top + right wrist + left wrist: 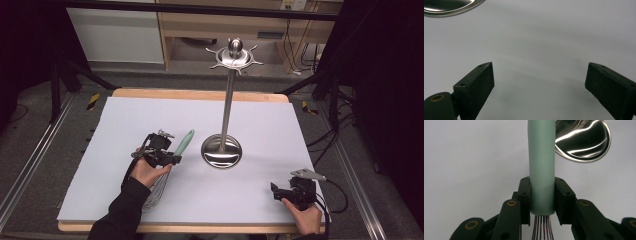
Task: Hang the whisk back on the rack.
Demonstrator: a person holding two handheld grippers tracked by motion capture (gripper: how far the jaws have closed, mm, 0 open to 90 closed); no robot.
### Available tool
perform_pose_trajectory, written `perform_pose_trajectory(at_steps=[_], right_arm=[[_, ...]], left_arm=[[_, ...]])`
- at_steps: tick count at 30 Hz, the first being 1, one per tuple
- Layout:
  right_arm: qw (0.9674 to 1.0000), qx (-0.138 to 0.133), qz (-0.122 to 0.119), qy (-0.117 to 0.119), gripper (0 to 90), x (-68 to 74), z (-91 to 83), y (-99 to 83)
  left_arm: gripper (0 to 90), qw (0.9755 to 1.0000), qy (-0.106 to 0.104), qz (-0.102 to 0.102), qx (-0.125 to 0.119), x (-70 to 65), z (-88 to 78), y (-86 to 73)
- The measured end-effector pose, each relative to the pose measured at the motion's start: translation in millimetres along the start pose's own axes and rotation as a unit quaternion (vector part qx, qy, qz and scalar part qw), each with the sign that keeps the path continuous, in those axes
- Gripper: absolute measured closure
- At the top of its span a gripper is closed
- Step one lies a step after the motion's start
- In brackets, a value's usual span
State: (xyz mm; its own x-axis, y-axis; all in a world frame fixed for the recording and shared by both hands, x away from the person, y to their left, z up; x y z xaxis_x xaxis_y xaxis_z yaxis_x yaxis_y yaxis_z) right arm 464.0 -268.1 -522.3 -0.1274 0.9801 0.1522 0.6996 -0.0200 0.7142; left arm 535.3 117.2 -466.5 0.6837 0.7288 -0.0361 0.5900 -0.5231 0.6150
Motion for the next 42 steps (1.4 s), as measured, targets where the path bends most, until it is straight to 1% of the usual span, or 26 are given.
perform_pose_trajectory(at_steps=[2, 3, 8, 9, 16, 21, 27, 31, 33, 40, 41, 42], right_arm=[[1.0000, 0.000, 0.000, 0.000, 9.0, 0.0, 0.0, -0.1], [1.0000, 0.000, 0.000, 0.000, 9.0, 0.0, 0.0, -0.1], [1.0000, 0.000, 0.000, -0.001, 9.0, -0.2, -0.1, -0.2], [1.0000, 0.001, 0.006, 0.000, 9.0, 0.4, -0.2, -0.6], [1.0000, 0.001, 0.006, 0.000, 9.0, 0.5, -0.2, -0.7], [1.0000, 0.002, 0.007, -0.001, 9.0, 0.3, -0.3, -0.8], [1.0000, 0.003, 0.003, -0.003, 9.1, -0.1, -0.1, -1.3], [1.0000, 0.004, 0.006, -0.003, 9.1, 0.0, -0.1, -1.5], [1.0000, 0.002, 0.003, -0.003, 9.1, -0.3, -0.4, -1.4], [1.0000, 0.002, 0.004, -0.001, 9.1, 0.6, -0.4, -1.6], [1.0000, 0.003, 0.004, -0.001, 9.2, 0.6, -0.4, -1.6], [1.0000, 0.003, 0.003, -0.002, 9.2, 0.4, -0.4, -1.6]], left_arm=[[68.9, 0.9999, 0.000, 0.000, -0.011, 0.3, -5.5, -0.2], [68.9, 0.9999, 0.000, 0.002, -0.012, 0.5, -7.3, -0.5], [68.9, 0.9994, 0.004, 0.003, -0.033, 1.2, -17.7, -0.5], [68.9, 0.9993, 0.003, 0.004, -0.036, 1.1, -20.4, -1.0], [68.9, 0.9980, 0.006, 0.003, -0.063, 1.2, -35.5, -3.4], [69.0, 0.9959, 0.007, -0.002, -0.091, 2.1, -47.4, -5.6], [69.0, 0.9937, 0.007, -0.003, -0.112, 3.4, -58.5, -10.3], [68.9, 0.9916, 0.011, -0.004, -0.129, 4.5, -66.2, -11.4], [69.0, 0.9905, 0.011, -0.005, -0.137, 4.2, -71.0, -11.3], [68.9, 0.9874, 0.016, -0.002, -0.157, 4.0, -83.2, -12.4], [69.0, 0.9863, 0.017, -0.002, -0.164, 4.0, -85.2, -11.9], [69.0, 0.9857, 0.018, -0.002, -0.168, 4.1, -86.7, -11.6]])
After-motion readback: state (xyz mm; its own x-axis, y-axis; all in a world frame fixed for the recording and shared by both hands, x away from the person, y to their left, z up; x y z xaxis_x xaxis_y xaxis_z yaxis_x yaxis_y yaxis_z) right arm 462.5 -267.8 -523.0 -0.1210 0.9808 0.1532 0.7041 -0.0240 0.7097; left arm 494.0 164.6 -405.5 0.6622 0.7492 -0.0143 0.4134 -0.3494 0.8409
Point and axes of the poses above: each handheld gripper's, and its own axes: z roughly forward along the jaws, y roughly out of its top, x roughly to its left, the point moved 7 cm from there along z, roughly forward along the jaws, and after that the axes turned 11 degrees about z, right-handed, at the moved point
